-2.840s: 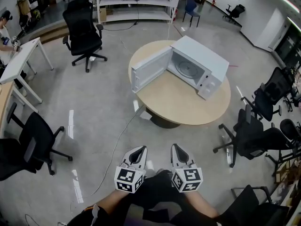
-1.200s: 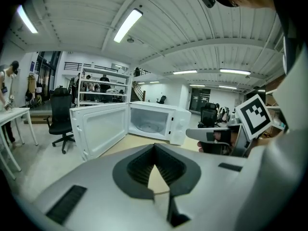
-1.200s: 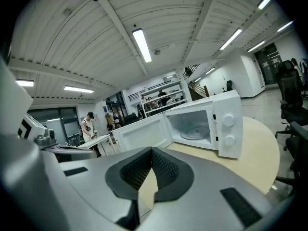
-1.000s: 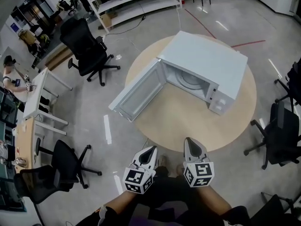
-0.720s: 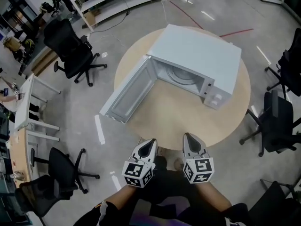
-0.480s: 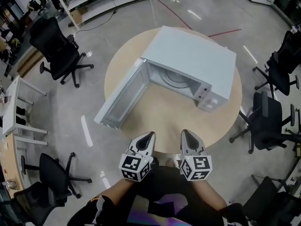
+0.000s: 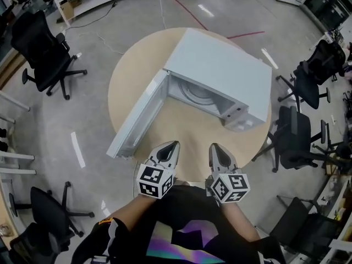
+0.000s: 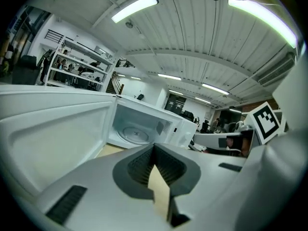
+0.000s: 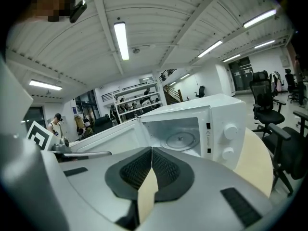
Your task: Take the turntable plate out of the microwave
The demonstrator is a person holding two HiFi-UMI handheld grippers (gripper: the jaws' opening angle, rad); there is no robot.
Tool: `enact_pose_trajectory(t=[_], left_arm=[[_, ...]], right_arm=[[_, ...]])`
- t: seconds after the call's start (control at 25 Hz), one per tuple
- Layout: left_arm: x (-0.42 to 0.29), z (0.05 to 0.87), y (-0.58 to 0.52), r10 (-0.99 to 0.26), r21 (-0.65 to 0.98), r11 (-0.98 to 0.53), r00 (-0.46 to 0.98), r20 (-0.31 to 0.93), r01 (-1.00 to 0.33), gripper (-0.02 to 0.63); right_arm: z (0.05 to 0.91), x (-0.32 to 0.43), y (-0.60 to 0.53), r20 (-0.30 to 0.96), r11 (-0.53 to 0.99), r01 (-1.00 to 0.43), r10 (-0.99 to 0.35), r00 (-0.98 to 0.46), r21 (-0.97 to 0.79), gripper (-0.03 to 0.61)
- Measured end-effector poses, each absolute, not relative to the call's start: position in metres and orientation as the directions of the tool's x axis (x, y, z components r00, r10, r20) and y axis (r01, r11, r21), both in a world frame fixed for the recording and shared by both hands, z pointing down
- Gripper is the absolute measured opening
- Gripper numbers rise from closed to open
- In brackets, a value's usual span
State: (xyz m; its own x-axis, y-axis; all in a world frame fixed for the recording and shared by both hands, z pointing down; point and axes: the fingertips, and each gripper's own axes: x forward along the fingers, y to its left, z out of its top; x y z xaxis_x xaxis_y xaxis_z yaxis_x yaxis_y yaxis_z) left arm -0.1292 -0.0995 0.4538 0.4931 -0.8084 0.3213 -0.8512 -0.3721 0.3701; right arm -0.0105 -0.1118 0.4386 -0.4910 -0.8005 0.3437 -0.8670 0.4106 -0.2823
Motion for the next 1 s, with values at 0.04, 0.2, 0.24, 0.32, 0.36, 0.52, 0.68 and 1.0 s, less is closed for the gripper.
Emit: enact_pose_trajectory(t=[0.04,0.2,0.24,0.32,0.36,0.52,0.68,1.0], left_arm=[[-0.132,0.454,-0.104,-0.805,0.374,-0.382,0.503,0.314,-0.845,0.046],[-0.141,0.452,-0.116,-0.794,0.386,-0.416,0.536,0.288,-0.823,0.046],[-0.143,0.452,-0.119,-0.791,0.389,-0.423,0.543,0.281,-0.818,0.046],[-0.147,0.45,-0.126,-0.79,0.395,-0.434,0.552,0.266,-0.81,0.046],[-0.148,0.448,-0.129,-0.79,0.399,-0.437,0.556,0.258,-0.806,0.046],[-0.148,0.446,-0.142,-0.785,0.424,-0.444,0.571,0.242,-0.79,0.048],[-0.142,0.454,-0.158,-0.767,0.468,-0.436,0.589,0.253,-0.769,0.048],[-0.133,0.475,-0.207,-0.752,0.548,-0.361,0.583,0.308,-0.754,0.071]], right_arm=[[0.439,-0.014,-0.114,0.341,0.407,-0.866,-0.801,-0.492,-0.291,0.017],[0.44,-0.024,-0.124,0.332,0.381,-0.865,-0.811,-0.482,-0.326,0.018],[0.441,-0.026,-0.127,0.329,0.374,-0.865,-0.814,-0.479,-0.333,0.018],[0.442,-0.028,-0.132,0.326,0.365,-0.865,-0.817,-0.475,-0.345,0.018],[0.441,-0.029,-0.135,0.326,0.363,-0.864,-0.817,-0.476,-0.349,0.018],[0.443,-0.035,-0.145,0.334,0.371,-0.85,-0.802,-0.496,-0.374,0.018],[0.453,-0.035,-0.165,0.343,0.354,-0.843,-0.796,-0.499,-0.405,0.018],[0.488,-0.017,-0.222,0.37,0.248,-0.819,-0.798,-0.476,-0.518,0.046]])
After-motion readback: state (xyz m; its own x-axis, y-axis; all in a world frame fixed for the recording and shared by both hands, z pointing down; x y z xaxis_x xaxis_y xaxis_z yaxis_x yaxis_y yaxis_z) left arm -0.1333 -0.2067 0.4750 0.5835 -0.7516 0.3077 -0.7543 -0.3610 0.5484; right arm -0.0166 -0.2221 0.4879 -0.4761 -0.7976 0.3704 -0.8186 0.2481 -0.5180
